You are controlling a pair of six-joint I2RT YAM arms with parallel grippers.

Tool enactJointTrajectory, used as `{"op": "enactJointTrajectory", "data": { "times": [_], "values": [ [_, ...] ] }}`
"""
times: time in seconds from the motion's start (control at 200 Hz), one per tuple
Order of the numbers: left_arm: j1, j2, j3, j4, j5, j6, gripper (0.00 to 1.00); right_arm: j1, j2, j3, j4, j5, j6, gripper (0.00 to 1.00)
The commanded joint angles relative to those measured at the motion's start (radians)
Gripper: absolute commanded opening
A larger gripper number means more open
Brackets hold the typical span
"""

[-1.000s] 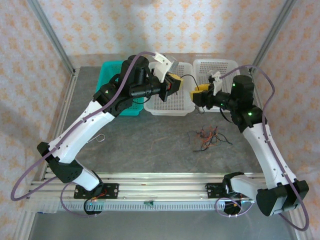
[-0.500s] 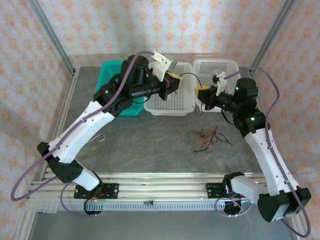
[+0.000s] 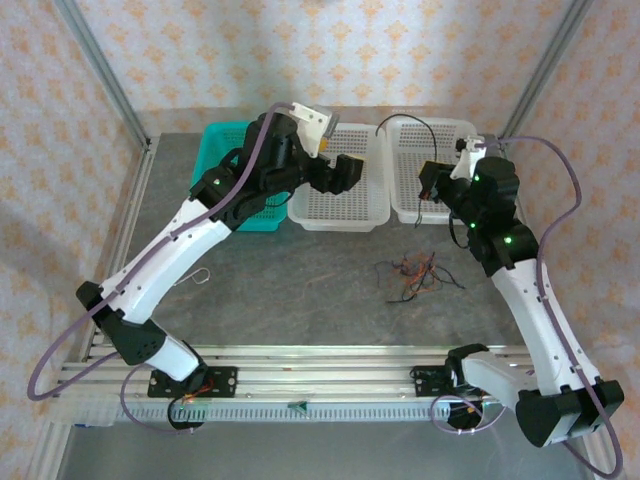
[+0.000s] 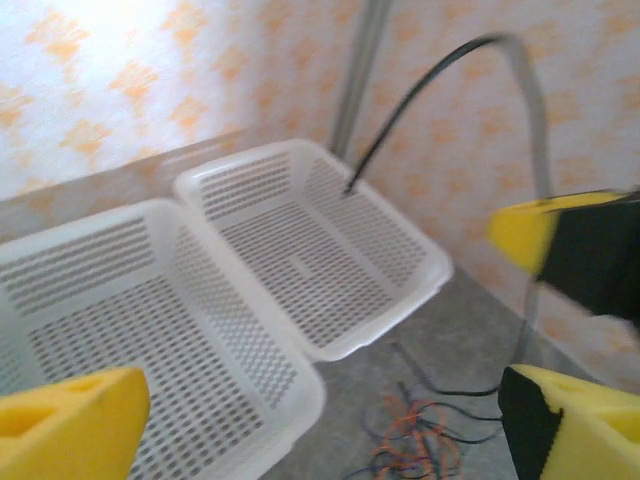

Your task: Untangle the cables

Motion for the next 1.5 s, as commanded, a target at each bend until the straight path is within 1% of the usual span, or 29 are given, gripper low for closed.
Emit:
{"op": "enactJointTrajectory", "data": {
  "times": [0.0,0.11,0.21,0.29,0.355,0.38,0.426,0.451,0.541,0.611,0.671,0.741,0.776,0.981,1.046,1.131,1.272,1.387,1.487,1.497],
  "values": [
    [0.029,-0.018,-0.055,0.005,-0.144,-0.073,0.99,0.001,0.033,0.067,0.008,0.059,0.029,0.00],
    [0.054,-0.024,-0.125,0.043,-0.187,-0.158,0.99,0.002,0.077,0.116,0.014,0.070,0.022,0.00],
    [0.069,-0.032,-0.183,0.076,-0.230,-0.239,0.99,0.001,0.141,0.165,0.035,0.022,0.036,0.00],
    [0.088,-0.041,-0.205,0.054,-0.269,-0.332,0.99,0.009,0.208,0.205,0.057,-0.041,0.041,0.00],
    [0.100,-0.069,-0.232,0.037,-0.300,-0.403,1.00,0.033,0.257,0.241,0.067,-0.037,0.039,0.00],
    [0.108,-0.081,-0.245,0.030,-0.295,-0.430,0.99,0.040,0.275,0.252,0.073,-0.032,0.041,0.00],
    [0.130,-0.113,-0.277,0.040,-0.258,-0.432,0.99,0.050,0.308,0.267,0.092,-0.026,0.050,0.00],
    [0.141,-0.131,-0.299,0.052,-0.249,-0.463,0.99,0.054,0.328,0.276,0.100,-0.022,0.060,0.00],
    [0.150,-0.212,-0.419,0.136,-0.249,-0.444,0.99,0.070,0.404,0.303,0.131,-0.012,0.083,0.00],
    [0.152,-0.259,-0.497,0.178,-0.314,-0.444,0.99,0.083,0.468,0.329,0.148,0.005,0.096,0.00],
    [0.156,-0.285,-0.536,0.190,-0.337,-0.445,0.99,0.098,0.529,0.365,0.151,0.009,0.099,0.00],
    [0.165,-0.300,-0.559,0.196,-0.317,-0.444,0.99,0.118,0.598,0.412,0.152,0.030,0.098,0.00],
    [0.167,-0.302,-0.564,0.199,-0.306,-0.413,1.00,0.127,0.632,0.435,0.156,0.037,0.101,0.00],
    [0.172,-0.308,-0.585,0.220,-0.263,-0.385,0.99,0.138,0.798,0.505,0.199,0.041,0.194,0.00],
    [0.170,-0.317,-0.598,0.241,-0.254,-0.384,0.99,0.141,0.851,0.528,0.173,0.071,0.220,0.00],
    [0.171,-0.338,-0.626,0.286,-0.238,-0.385,1.00,0.143,0.922,0.582,0.074,0.107,0.252,0.00],
    [0.183,-0.338,-0.642,0.312,-0.224,-0.398,0.99,0.164,0.983,0.584,0.011,0.160,0.268,0.00],
    [0.221,-0.322,-0.655,0.330,-0.193,-0.419,0.99,0.190,1.072,0.670,-0.100,0.234,0.269,0.00],
    [0.270,-0.317,-0.687,0.397,-0.114,-0.433,0.99,0.208,1.131,0.715,-0.156,0.261,0.264,0.00],
    [0.274,-0.317,-0.691,0.405,-0.107,-0.453,0.99,0.210,1.133,0.713,-0.157,0.266,0.264,0.00]
  ]
}}
